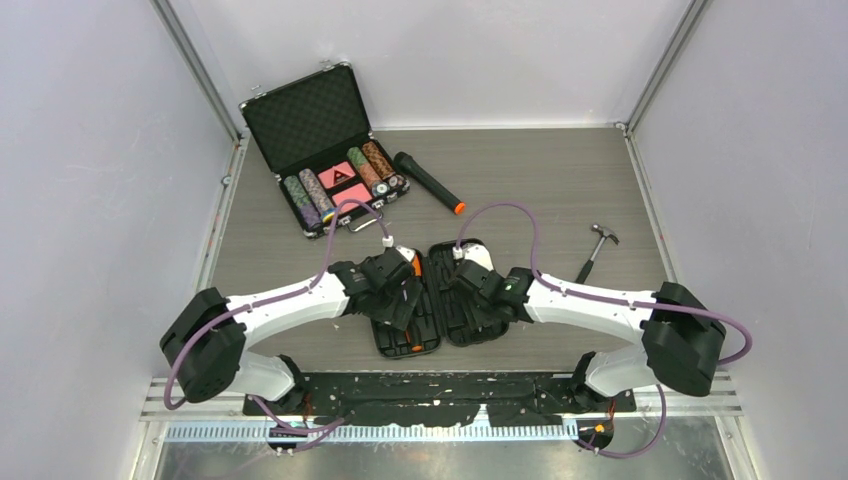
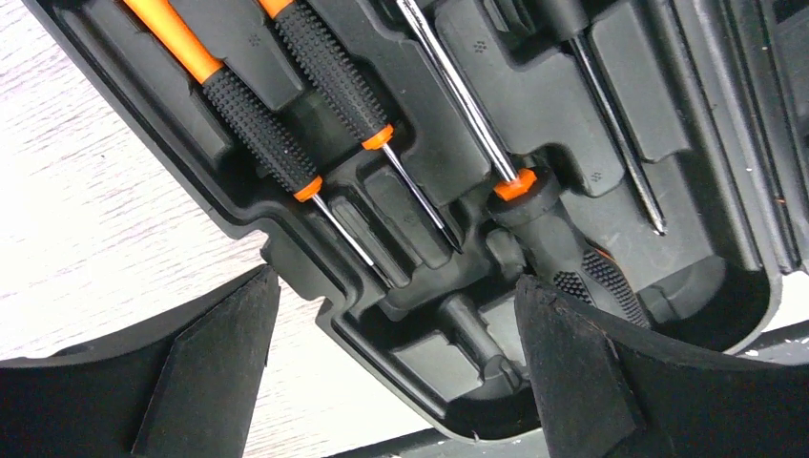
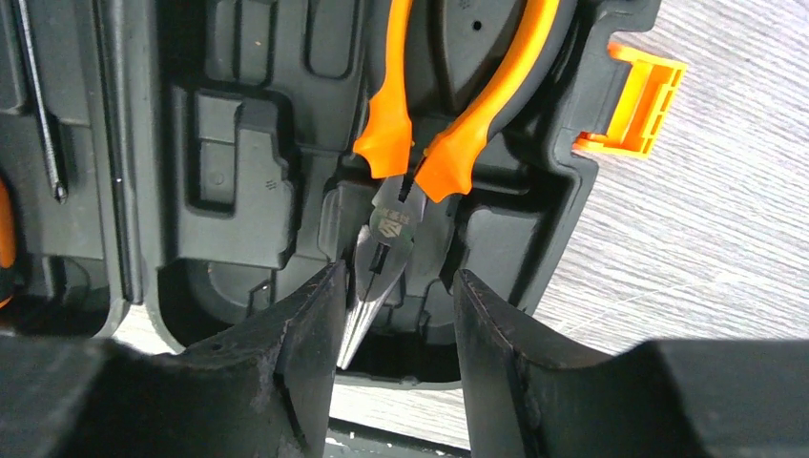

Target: Pack the tool kit

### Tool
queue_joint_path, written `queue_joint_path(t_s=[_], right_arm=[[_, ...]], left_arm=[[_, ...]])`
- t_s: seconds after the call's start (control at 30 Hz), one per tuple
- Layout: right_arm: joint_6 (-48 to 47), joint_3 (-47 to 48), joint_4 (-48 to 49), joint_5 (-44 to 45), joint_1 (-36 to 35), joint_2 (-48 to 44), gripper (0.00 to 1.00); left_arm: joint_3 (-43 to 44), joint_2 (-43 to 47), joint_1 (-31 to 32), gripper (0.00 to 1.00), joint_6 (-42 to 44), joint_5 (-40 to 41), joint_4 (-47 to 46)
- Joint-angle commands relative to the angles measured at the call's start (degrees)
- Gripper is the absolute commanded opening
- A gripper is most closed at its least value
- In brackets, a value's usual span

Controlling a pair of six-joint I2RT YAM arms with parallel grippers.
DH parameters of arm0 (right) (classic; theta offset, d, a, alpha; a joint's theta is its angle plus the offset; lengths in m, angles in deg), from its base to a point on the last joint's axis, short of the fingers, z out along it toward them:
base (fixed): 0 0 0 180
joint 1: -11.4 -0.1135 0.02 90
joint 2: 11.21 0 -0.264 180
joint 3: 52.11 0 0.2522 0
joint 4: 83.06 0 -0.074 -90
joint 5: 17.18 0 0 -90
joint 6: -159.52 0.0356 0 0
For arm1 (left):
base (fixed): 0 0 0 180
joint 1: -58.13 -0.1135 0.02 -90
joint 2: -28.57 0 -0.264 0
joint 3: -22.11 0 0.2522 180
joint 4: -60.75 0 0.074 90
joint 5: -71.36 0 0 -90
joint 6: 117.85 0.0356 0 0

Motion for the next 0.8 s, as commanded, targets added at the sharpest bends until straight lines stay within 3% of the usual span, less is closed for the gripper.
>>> queue_joint_path(t_s=[0.0, 0.27, 0.77], right_arm=[[-0.69, 1.92, -0.57, 4.08, 0.03, 0.71, 0.49], [-2.21, -0.27, -1.64, 4.24, 2.94, -1.87, 0.42], [-3.33, -5.13, 1.25, -2.22, 6.44, -4.56, 0.40]], left_arm=[[-0.35, -1.10, -0.93, 0.93, 1.38, -0.34, -0.93], [-1.32, -1.67, -2.39, 0.93, 1.76, -0.34, -0.68], [-2.02, 0.28, -3.21, 0.93, 1.07, -1.27, -1.56]])
